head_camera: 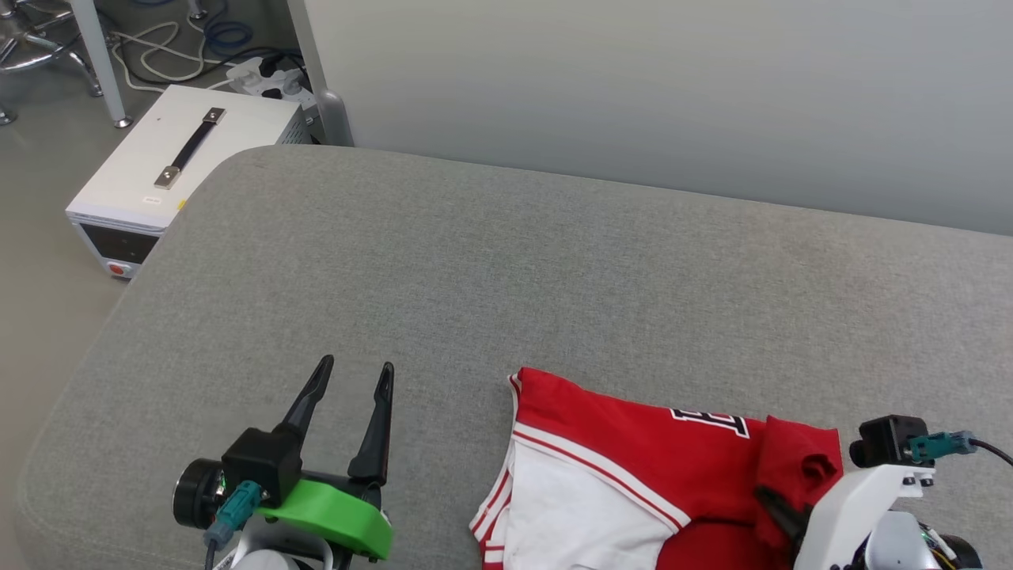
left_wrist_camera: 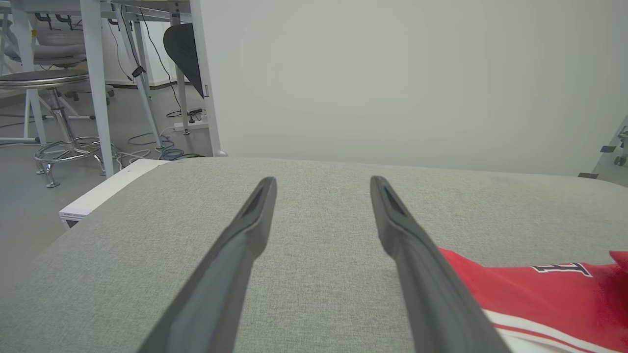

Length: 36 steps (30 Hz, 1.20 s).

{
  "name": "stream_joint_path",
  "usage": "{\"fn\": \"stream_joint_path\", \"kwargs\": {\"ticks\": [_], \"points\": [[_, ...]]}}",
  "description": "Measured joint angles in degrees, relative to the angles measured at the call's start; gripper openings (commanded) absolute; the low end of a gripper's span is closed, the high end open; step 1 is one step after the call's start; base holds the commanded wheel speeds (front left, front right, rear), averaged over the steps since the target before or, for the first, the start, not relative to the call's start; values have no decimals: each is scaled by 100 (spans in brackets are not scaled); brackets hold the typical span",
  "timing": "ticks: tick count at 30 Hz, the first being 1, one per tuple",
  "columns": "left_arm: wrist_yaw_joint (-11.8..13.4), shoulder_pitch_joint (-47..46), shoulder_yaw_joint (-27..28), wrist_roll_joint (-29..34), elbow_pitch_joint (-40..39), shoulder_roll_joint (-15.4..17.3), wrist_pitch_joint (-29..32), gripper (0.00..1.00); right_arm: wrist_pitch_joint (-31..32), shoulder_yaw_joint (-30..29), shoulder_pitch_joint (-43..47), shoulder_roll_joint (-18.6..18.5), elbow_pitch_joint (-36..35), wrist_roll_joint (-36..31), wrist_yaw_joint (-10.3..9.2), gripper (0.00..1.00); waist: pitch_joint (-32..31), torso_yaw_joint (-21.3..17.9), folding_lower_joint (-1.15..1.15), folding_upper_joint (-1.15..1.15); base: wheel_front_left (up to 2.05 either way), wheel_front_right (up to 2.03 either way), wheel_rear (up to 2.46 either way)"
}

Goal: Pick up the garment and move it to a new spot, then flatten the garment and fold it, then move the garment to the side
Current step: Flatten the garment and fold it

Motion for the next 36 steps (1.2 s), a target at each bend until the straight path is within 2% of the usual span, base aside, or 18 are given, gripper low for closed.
{"fn": "stream_joint_path", "kwargs": {"ticks": [5,11,19,31,32,33,36], "points": [[0,-9,46,-35,1,3,0,100,21,370,-154,241,34,66,0,0,-5,144,0,0,0,0,0],[0,-20,146,-41,4,15,0,100,-335,683,-431,343,312,196,0,0,-7,286,0,0,0,0,0],[0,-20,158,-42,27,19,0,100,-1198,1444,-786,367,1115,955,-1,0,-20,425,0,0,0,0,0],[0,-25,144,-48,98,2,0,100,-2163,2197,-1549,378,2473,1333,-1,0,27,558,0,0,0,0,0],[0,-25,144,-48,102,-2,0,100,-2215,2234,-1607,378,2586,1325,-1,44,40,567,0,0,0,0,0],[0,-25,146,-48,108,-4,0,100,-2268,2276,-1664,378,2693,1298,-1,100,52,576,0,0,0,0,0],[0,-26,152,-48,122,-12,0,100,-2384,2555,-1808,375,2832,1482,-1,100,87,594,0,0,0,0,0]]}}
